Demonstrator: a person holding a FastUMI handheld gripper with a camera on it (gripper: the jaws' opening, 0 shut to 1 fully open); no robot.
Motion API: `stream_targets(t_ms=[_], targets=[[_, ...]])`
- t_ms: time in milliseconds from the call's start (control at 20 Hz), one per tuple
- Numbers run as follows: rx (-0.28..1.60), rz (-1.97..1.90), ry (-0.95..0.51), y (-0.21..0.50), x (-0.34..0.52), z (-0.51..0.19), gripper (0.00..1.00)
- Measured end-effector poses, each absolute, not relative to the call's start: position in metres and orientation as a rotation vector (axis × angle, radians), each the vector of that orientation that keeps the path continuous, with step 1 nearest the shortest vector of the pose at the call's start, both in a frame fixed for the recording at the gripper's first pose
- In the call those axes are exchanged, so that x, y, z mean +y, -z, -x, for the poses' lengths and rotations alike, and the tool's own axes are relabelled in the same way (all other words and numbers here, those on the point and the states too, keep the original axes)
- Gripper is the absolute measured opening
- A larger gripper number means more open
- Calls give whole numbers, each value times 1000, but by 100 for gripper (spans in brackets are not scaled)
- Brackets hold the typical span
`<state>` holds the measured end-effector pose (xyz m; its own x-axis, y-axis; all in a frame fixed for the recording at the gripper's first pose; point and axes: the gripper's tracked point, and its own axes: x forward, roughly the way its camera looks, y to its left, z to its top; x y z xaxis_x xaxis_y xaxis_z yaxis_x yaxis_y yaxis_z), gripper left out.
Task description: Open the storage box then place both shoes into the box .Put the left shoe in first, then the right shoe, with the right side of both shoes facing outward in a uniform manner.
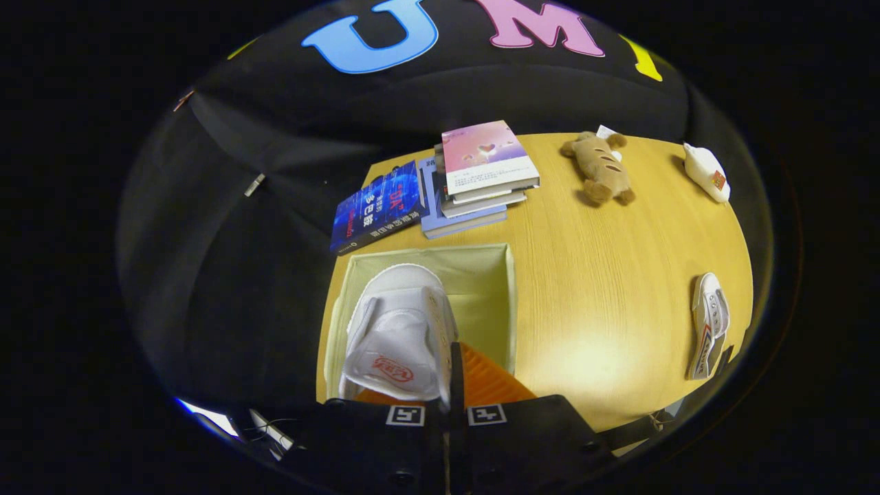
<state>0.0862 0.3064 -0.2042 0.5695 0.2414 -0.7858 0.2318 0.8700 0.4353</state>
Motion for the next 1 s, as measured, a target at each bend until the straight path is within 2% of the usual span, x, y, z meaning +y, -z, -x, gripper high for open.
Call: stream_targets(t_ms=[150,350,500,600,750,800,950,1000], targets=[[1027,-547,53,221,326,-92,8],[1040,-556,49,229,347,-107,9],[1077,-581,48,236,355,-105,13],[1080,-595,26,238,363,-108,20],[1074,-613,-25,231,377,-108,41],[1044,-625,-48,227,382,-116,42],[970,-556,-89,201,372,-120,90],[951,-535,-106,194,367,-120,95]])
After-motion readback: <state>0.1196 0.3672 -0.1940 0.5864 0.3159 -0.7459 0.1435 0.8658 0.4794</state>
